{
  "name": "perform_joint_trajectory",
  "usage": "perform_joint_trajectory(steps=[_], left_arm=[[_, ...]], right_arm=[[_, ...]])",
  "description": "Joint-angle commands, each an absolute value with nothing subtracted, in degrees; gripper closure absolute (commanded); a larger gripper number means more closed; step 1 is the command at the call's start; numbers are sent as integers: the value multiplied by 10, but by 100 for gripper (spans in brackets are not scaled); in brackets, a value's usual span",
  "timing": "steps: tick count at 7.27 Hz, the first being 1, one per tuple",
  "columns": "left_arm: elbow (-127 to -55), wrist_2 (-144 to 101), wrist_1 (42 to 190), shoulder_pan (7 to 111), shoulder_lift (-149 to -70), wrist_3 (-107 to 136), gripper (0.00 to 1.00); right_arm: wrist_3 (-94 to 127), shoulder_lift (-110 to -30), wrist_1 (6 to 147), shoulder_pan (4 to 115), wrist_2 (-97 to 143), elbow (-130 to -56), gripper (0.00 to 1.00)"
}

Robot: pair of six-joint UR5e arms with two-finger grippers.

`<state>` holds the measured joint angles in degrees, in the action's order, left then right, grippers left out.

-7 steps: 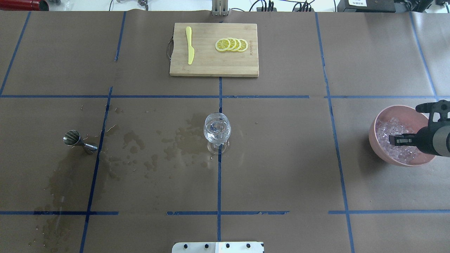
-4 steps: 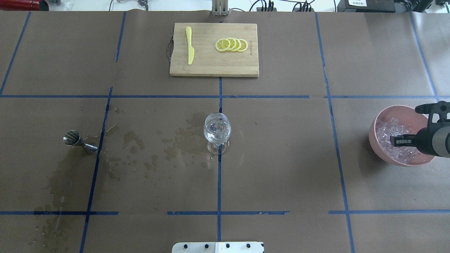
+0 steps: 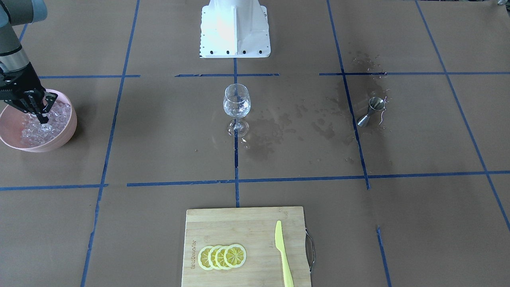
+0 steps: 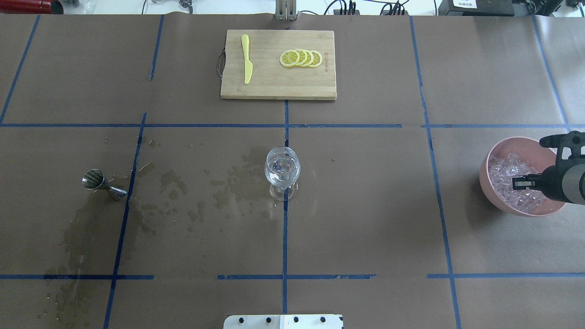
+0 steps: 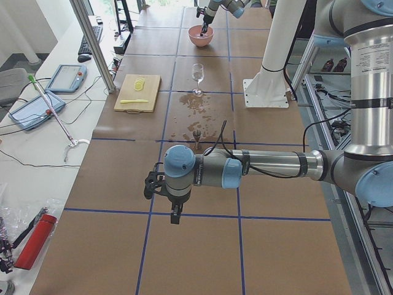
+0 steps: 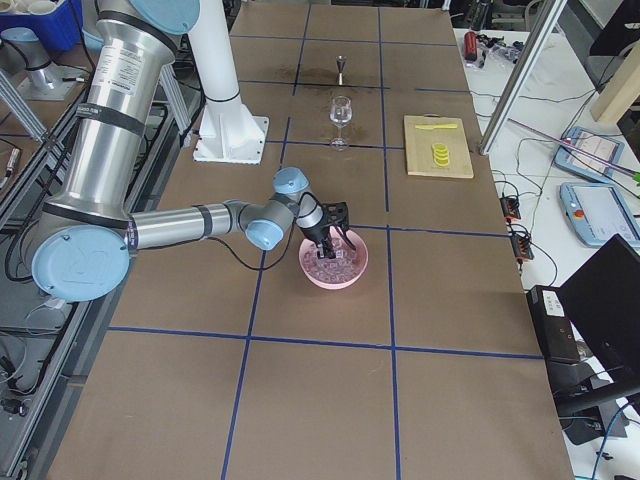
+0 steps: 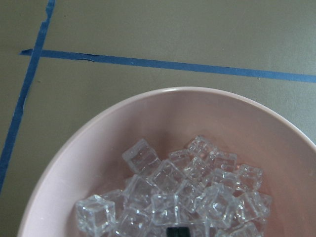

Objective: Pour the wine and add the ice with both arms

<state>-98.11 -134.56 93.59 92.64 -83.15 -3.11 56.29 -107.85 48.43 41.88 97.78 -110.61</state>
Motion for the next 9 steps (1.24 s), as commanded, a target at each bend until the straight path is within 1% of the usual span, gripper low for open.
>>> perform_joint_trajectory(steps=[1,2,3,6,9], left_arm=[[-982,-1346,936,926,-831,-31,0],[-982,-1346,936,926,-831,-31,0],[-982,-1346,936,926,-831,-31,0],[-982,-1346,937,925,-832,-32,0],[-981,-1346,936,925,-832,-32,0]], right_arm=[[552,-1080,484,422,983,-1116,100],[549,-1079,484,428,983,-1116,82],[549,-1078,484,434,983,-1116,59],[505,-1071,485,437,985,-1109,53],[501,-1059,486,437,985,-1107,52]])
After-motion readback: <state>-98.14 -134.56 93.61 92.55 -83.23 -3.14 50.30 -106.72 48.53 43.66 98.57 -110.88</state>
